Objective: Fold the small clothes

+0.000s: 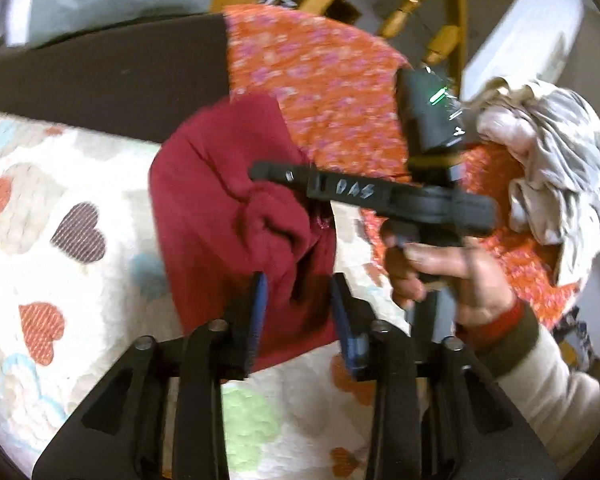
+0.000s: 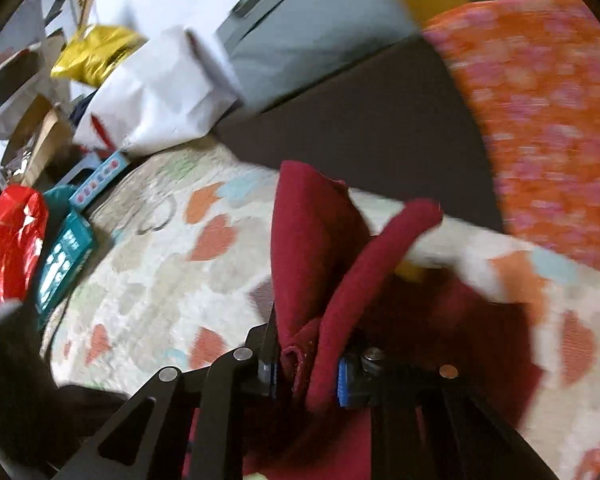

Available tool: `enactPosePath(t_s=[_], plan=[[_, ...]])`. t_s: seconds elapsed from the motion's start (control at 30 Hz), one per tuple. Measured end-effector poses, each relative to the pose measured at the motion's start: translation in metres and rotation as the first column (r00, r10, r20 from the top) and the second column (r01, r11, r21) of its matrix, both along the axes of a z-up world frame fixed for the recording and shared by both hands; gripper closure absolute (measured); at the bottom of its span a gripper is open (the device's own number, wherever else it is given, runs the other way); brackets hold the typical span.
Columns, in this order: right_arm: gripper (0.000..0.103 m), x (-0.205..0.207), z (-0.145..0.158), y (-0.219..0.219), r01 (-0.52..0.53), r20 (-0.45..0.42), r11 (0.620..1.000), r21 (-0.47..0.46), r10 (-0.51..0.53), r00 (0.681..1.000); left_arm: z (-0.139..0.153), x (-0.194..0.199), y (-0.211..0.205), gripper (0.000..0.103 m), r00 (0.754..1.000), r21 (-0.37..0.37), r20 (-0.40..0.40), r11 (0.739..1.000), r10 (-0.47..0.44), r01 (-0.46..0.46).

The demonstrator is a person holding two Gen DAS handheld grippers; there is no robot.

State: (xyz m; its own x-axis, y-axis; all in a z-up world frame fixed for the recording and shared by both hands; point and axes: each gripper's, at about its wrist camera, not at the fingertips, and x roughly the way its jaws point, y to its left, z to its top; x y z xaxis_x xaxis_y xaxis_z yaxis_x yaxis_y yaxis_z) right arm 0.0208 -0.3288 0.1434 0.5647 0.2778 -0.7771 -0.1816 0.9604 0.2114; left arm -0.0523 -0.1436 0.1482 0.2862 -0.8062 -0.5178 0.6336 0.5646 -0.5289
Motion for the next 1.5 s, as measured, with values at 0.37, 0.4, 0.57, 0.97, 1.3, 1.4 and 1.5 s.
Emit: enactPosePath(t_s=[0.37,0.4,0.57,0.97,1.3,1.4,1.5], plan=[[0.085,-0.038,-0.079,-0.108,0.188,-0.144,0.981,0.053,-0.179,0.973,-0.050,0.008,-0.051,0.067,1.000,0.273,-0.009,0.962,-0.010,0.012],[0.085,-0.043,-0.074,-0.110,0.184,-0.131,0.981,0.060,-0.175,0.976,-0.052,0.007,-0.053,0.067,1.000,0.281,-0.007,0.959,-0.017,0.018],[0.075,-0.044,-0.080,-0.118,0.210,-0.137,0.977,0.034,-0.204,0.969,-0.072,0.004,-0.068,0.067,0.999,0.367,-0.027,0.929,-0.035,0.042],[0.066,-0.088,-0.027,-0.090,0.158,-0.028,0.971,0.177,-0.155,0.987,-0.088,-0.005,-0.073,0.066,1.000,0.439,0.004,0.898,-0.031,0.026],[0.066,-0.116,-0.063,-0.104,0.184,-0.132,0.982,0.033,-0.178,0.975,-0.089,-0.009,-0.078,0.066,0.998,0.461,0.017,0.886,-0.053,0.039],[0.063,-0.113,-0.044,-0.109,0.214,-0.072,0.974,0.081,-0.208,0.975,-0.090,-0.010,-0.077,0.066,0.998,0.462,0.020,0.886,-0.052,0.037],[0.046,-0.094,-0.033,-0.118,0.312,-0.019,0.943,0.115,-0.312,0.950,-0.092,-0.010,-0.078,0.065,0.999,0.463,0.018,0.886,-0.050,0.036]])
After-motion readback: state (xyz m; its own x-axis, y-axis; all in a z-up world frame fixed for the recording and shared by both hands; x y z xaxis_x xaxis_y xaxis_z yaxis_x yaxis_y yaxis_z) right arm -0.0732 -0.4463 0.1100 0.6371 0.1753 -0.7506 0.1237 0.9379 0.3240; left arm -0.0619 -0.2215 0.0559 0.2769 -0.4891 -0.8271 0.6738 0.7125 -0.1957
